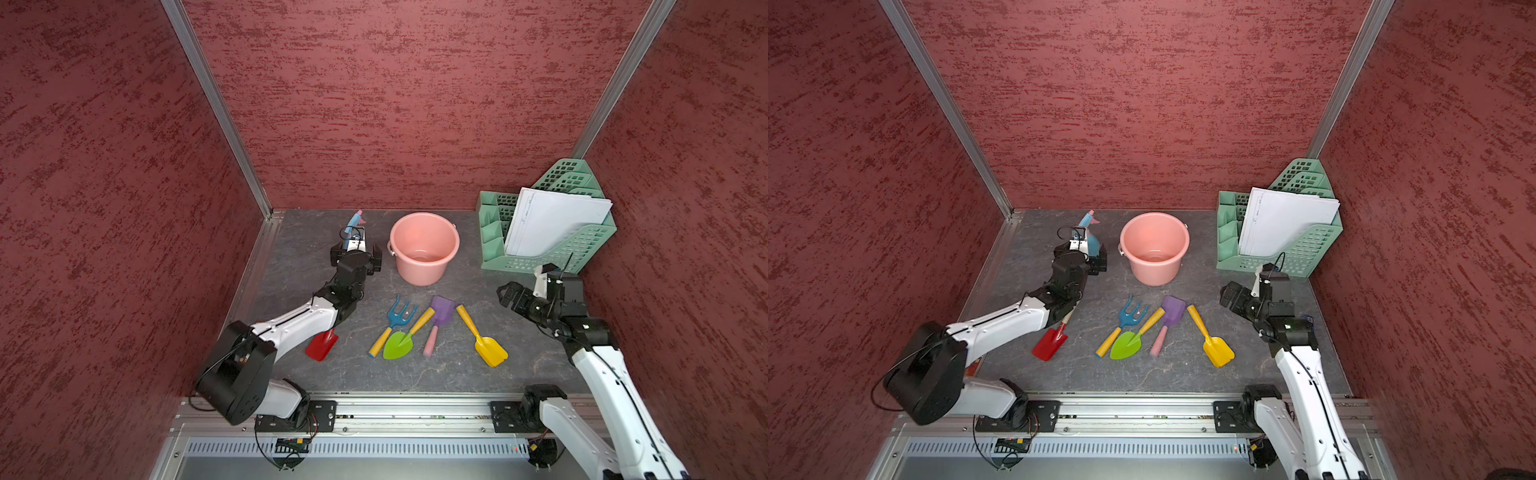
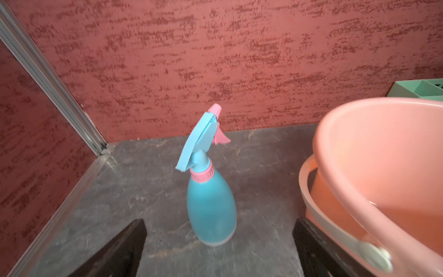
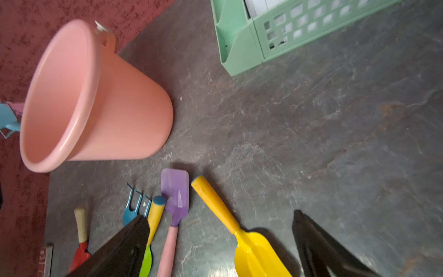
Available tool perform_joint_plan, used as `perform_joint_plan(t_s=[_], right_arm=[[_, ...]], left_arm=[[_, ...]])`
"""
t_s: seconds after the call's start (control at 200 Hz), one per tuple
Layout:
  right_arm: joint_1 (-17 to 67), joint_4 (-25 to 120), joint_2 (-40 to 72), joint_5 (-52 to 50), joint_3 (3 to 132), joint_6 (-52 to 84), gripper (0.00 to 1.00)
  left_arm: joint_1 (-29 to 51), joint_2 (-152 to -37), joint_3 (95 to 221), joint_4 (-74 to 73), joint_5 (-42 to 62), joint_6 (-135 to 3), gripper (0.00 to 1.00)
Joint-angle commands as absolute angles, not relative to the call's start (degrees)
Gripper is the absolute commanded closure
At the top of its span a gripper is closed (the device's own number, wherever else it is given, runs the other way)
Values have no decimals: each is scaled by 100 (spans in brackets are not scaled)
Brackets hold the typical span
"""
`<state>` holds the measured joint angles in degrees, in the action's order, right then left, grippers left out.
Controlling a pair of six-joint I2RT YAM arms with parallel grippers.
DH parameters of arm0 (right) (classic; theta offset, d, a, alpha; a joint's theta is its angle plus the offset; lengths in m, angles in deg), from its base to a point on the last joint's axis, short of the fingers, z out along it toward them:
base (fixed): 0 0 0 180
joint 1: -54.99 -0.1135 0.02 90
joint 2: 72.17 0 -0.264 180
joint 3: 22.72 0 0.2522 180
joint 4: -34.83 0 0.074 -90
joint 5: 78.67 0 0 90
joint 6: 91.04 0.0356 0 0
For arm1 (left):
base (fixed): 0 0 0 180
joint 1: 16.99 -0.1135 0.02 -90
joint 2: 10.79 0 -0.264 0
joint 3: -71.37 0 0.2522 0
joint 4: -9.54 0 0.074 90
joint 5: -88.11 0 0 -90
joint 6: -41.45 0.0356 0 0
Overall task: Organize the gardening tools
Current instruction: Pick up the gardening tool from the center of the board.
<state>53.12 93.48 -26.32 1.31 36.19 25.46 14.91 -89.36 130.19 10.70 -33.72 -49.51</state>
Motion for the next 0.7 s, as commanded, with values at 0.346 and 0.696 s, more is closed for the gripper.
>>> perform_joint_plan(t_s=[0.346,0.696], right_arm=[[3742,10488,-1061,788,4213,2283,2],[3146,10164,354,1251,4636,1620,16]], left_arm=[[1833,-7885,14055,-3882,-1570,-6485,0],[1807,-7605,13878,-4185,-771,-6576,0]])
